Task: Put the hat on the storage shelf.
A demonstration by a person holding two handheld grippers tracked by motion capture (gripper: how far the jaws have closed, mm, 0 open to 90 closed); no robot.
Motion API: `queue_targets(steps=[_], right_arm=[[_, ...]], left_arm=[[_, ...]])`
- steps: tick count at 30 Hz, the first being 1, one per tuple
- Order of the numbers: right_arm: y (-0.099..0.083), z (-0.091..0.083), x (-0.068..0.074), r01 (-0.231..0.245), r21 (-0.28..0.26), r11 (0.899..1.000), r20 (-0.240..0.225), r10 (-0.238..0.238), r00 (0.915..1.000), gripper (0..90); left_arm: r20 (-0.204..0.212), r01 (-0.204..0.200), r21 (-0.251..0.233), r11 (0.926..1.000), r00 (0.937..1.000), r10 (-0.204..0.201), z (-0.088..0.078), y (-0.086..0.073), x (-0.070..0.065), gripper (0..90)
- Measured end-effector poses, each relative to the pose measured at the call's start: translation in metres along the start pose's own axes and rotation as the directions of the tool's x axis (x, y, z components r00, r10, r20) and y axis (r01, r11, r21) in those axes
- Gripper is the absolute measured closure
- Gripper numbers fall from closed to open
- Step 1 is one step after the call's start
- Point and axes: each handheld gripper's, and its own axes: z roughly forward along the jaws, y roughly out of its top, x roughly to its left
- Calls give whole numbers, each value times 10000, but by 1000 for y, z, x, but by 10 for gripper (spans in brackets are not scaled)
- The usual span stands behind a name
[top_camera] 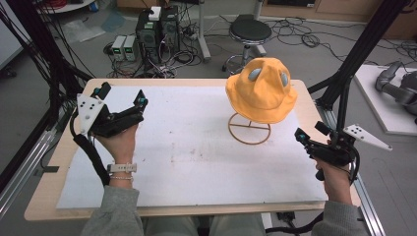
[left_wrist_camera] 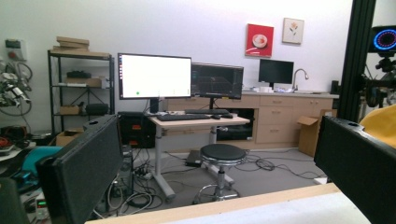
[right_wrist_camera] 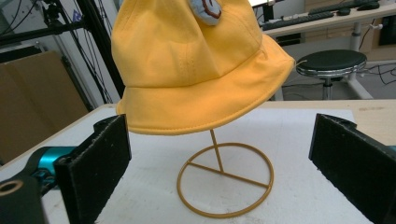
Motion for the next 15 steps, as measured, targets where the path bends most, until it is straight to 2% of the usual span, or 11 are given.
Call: queue_targets(steps=[6, 13, 15], right_arm=[[0, 6, 0, 36, 26, 10000, -29, -36, 10000, 52], [-2, 11, 1, 45, 84, 10000, -11, -45, 10000, 52], [-3, 12, 1, 51, 133, 9999, 19, -51, 10000, 51]], left_arm=[[-175, -267, 311, 9992, 9995, 272, -14, -9, 11, 17], [-301, -234, 516, 9984, 9992, 250, -29, -23, 23, 17], [-199, -88, 540, 9985, 9998, 99, -32, -25, 26, 17]])
